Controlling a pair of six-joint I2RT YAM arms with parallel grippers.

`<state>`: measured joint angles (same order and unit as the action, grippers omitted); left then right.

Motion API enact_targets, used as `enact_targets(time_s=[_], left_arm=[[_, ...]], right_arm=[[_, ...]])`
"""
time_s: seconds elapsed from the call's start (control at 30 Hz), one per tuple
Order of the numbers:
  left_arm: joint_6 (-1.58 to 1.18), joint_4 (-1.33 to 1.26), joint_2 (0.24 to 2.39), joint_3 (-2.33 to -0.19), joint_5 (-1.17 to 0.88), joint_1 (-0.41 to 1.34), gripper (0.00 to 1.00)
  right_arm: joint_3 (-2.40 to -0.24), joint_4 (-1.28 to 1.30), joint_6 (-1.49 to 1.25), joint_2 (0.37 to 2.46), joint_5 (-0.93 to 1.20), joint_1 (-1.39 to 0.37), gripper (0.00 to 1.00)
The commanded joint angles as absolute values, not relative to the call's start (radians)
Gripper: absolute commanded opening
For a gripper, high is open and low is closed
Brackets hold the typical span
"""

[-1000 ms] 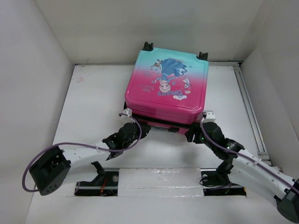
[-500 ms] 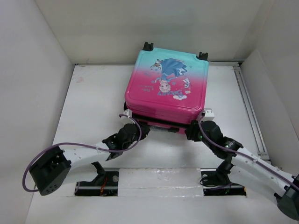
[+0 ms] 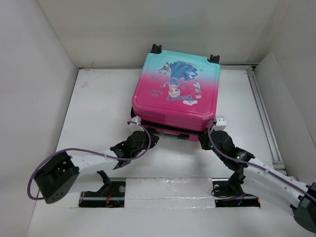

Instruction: Pack the luggage

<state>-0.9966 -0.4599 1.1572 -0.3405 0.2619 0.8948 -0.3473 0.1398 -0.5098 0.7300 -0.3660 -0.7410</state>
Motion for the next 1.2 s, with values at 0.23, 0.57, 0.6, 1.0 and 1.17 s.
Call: enact_targets(time_s=[0.23,0.57,0.6,1.0,1.17], left_arm=[[-0.969,-0.613,1.293,-0.406,0.227,0.890,0.00],[-0.939,-0.663,1.361,-0.459,0.172,0.943,0.00],[-0.930,-0.654,1.350,-0.459,0.172,0.959,0.00],[-0.678,-0.629,1.284,-0.506,0.305,1.241,0.36],[-0.627,-0.655,1.382,-0.590,0.340,1.241,0.36]], right_arm=[[-0.370,-0.141,-0.586,0.914,-0.396,-1.001,0.00],[-0.436,-0.037,-0.608,0.969,-0.451,-1.175,0.00],[-0.436,-0.037,-0.594,0.956,-0.434,-1.175,0.06],[-0.658,0.414,-0.635,0.764,-0.483,-1.175,0.61],[-0.701,0.442,-0.621,0.672,-0.529,-1.140,0.51]])
